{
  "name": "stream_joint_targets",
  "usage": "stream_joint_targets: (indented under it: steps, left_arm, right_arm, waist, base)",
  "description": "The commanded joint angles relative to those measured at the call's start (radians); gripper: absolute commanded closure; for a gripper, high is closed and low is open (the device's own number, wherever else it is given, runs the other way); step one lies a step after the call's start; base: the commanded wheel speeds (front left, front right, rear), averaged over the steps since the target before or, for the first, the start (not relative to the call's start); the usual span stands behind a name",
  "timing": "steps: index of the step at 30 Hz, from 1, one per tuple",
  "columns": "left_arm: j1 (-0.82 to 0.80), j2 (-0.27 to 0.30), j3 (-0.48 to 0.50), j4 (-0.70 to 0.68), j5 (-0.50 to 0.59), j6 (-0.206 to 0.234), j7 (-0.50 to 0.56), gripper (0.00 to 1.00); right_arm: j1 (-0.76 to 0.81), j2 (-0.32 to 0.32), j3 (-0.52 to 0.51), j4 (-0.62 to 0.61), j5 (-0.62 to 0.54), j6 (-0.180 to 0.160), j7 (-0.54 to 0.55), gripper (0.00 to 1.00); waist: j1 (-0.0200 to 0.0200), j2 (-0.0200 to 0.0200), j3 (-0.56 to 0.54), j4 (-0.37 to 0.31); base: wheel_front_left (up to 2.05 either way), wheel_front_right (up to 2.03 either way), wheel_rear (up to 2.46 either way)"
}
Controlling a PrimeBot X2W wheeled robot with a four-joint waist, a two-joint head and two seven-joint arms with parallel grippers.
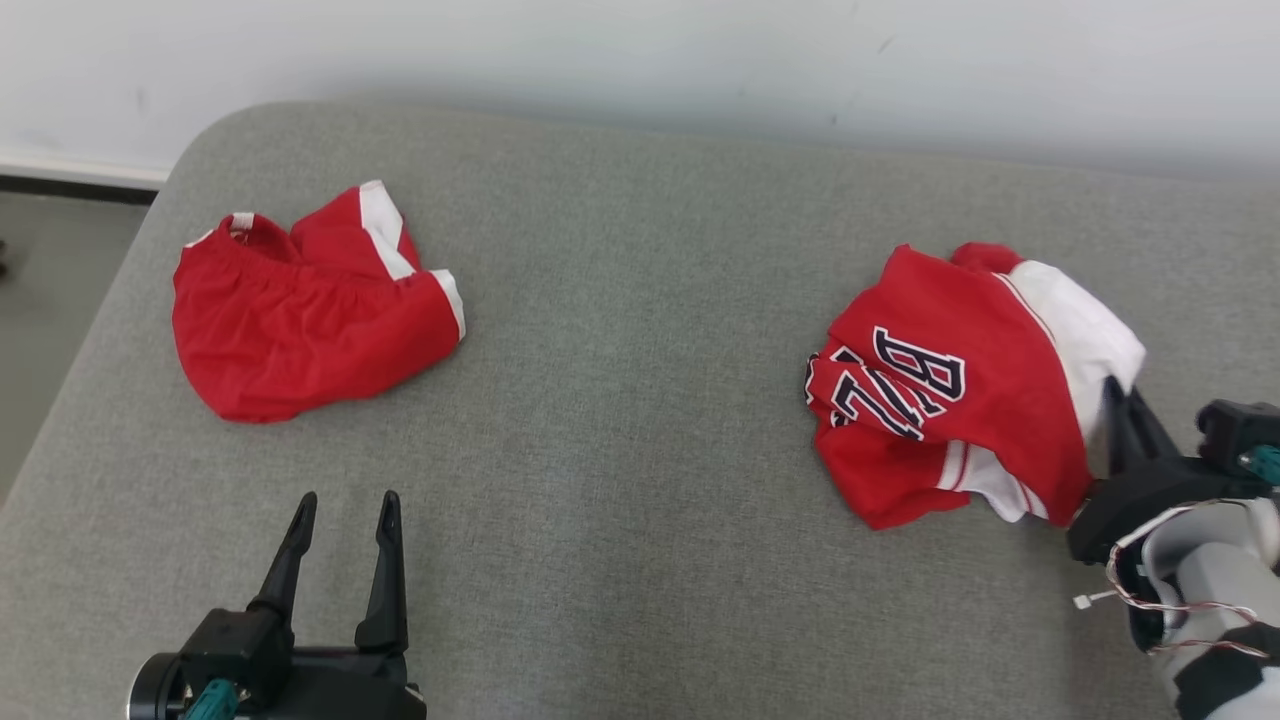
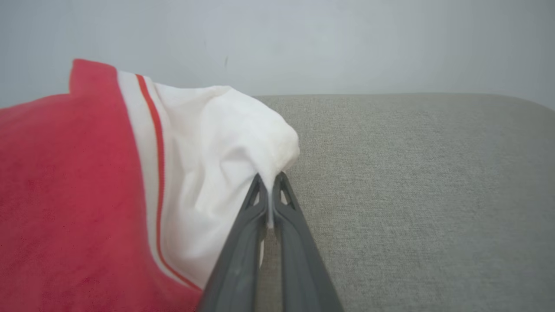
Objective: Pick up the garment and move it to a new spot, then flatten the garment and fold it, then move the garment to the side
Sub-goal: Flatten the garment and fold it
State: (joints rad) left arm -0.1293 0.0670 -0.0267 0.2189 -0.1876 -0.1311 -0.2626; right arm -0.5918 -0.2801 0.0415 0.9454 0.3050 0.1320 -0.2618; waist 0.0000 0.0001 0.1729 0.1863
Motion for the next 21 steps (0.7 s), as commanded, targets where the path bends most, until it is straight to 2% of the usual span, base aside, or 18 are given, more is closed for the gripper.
stream_joint_targets:
  steps: [1, 9, 18, 21]
  left_arm:
    - [0.019, 0.001, 0.005, 0.002, -0.005, 0.001, -0.003, 0.0]
    - [0.06, -0.002, 0.003, 0.005, -0.002, 0.001, -0.003, 0.0]
    - [0.073, -0.005, -0.007, 0.006, -0.004, 0.001, -0.003, 0.0]
    - [0.077, -0.005, -0.009, 0.008, -0.004, 0.001, -0.003, 0.0]
  right_arm:
    - [0.028, -0.026, -0.014, -0.028, 0.005, -0.003, -0.004, 1.0]
    - [0.077, -0.152, -0.077, -0.142, 0.005, -0.003, -0.005, 1.0]
    - [0.047, -0.297, -0.147, -0.225, -0.008, -0.003, -0.003, 1.0]
    - [0.029, -0.312, -0.169, -0.281, -0.033, -0.003, 0.017, 1.0]
  waist:
    - [0.0, -0.0001, -0.036, -0.025]
    - [0.0, -0.0001, -0.098, -0.077]
    - [0.0, -0.0001, -0.124, -0.106]
    - [0.0, -0.0001, -0.132, -0.111]
  base:
    - [0.0, 0.0, 0.0]
    - [0.0, 0.0, 0.0]
    - [0.0, 0.0, 0.0]
    - [0.0, 0.0, 0.0]
